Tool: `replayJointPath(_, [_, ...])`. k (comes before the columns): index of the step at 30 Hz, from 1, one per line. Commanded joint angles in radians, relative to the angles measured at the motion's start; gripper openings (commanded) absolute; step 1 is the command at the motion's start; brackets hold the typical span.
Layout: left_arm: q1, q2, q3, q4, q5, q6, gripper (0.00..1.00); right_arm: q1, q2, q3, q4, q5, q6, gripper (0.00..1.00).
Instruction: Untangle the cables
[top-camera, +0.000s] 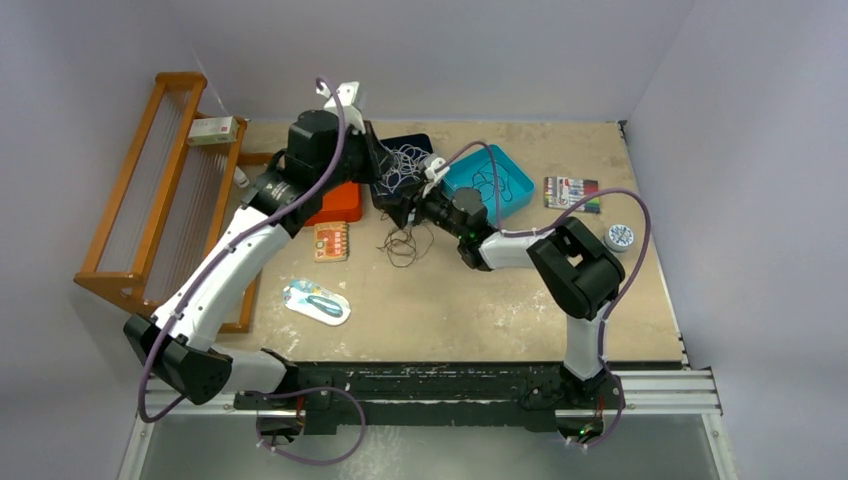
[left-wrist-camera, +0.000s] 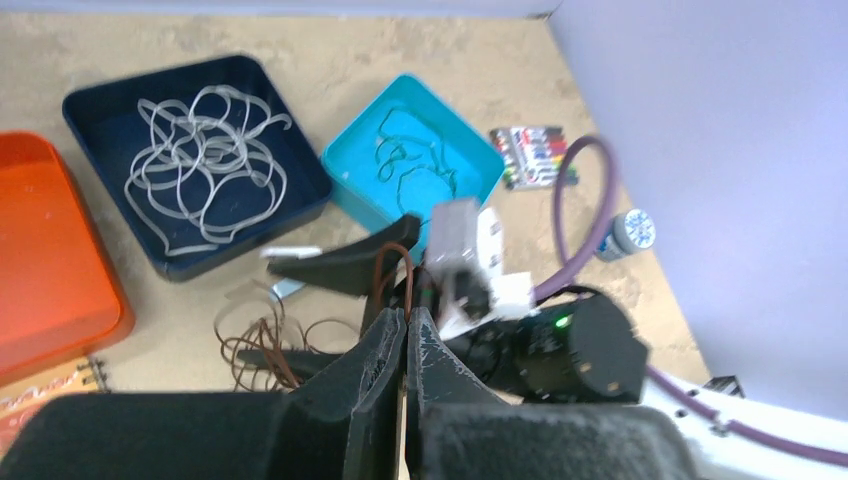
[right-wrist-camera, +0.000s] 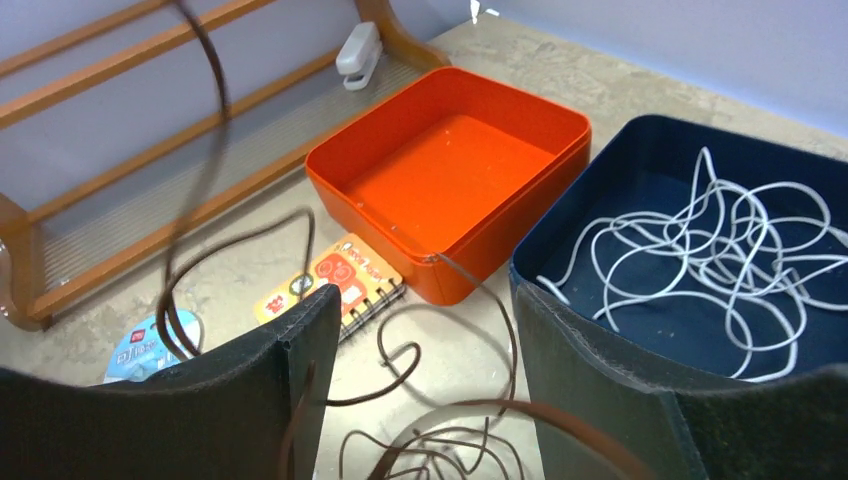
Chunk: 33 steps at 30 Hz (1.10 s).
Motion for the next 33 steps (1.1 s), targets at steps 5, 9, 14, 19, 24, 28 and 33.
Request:
replayJointPath(5, [-0.005, 0.016, 0.247, 0.045, 0.016, -0.005, 0.00, 0.014, 0.005, -0.073, 0.006, -0.006, -0.001, 0.62])
replayJointPath(9, [-0.005, 0.034, 0.350, 0.014, -0.038, 0.021, 0.00, 0.015, 0.009, -0.131, 0.032, -0.005, 0.013, 0.59])
replayJointPath(14, [-0.004, 0.043, 0.439, -0.019, -0.107, 0.057, 0.00, 0.015, 0.009, -0.212, 0.065, 0.005, 0.034, 0.57])
replayJointPath(19, [-0.004, 0.054, 0.503, -0.046, -0.155, 0.087, 0.00, 0.015, 0.016, -0.269, 0.080, 0.006, 0.049, 0.54])
replayJointPath(24, [-0.004, 0.069, 0.578, -0.080, -0.227, 0.129, 0.00, 0.015, 0.028, -0.316, 0.094, 0.003, 0.064, 0.50])
replayJointPath(28, [-0.004, 0.068, 0.589, -0.090, -0.266, 0.147, 0.00, 0.015, 0.008, -0.359, 0.113, 0.017, 0.075, 0.50])
replayJointPath(33, [-0.004, 0.073, 0.584, -0.088, -0.252, 0.157, 0.00, 0.015, -0.081, -0.386, 0.073, 0.055, 0.051, 0.53])
